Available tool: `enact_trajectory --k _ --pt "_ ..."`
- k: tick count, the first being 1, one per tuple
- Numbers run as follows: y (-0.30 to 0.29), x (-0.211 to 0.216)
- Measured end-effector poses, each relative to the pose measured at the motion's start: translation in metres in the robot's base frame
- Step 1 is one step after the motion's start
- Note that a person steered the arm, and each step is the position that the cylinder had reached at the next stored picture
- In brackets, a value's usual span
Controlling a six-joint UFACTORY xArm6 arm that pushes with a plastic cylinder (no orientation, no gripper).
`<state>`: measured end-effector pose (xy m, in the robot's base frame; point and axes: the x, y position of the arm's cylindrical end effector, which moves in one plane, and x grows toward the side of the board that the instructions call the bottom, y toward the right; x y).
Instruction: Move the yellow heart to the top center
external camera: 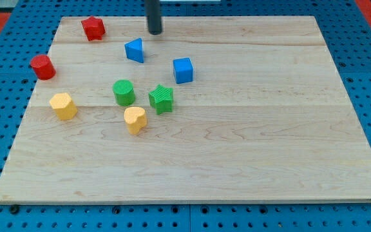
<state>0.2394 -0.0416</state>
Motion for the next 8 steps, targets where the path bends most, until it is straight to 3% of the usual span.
enact_trajectory --k 1,2,4,5,6,7,8 --pt "0.041 0.000" --pt "0.062 0.033" --pt "0.048 0.127" --pt "0.108 0.136" --pt "0.149 0.201" --pt "0.115 0.290" --pt "0.039 0.318"
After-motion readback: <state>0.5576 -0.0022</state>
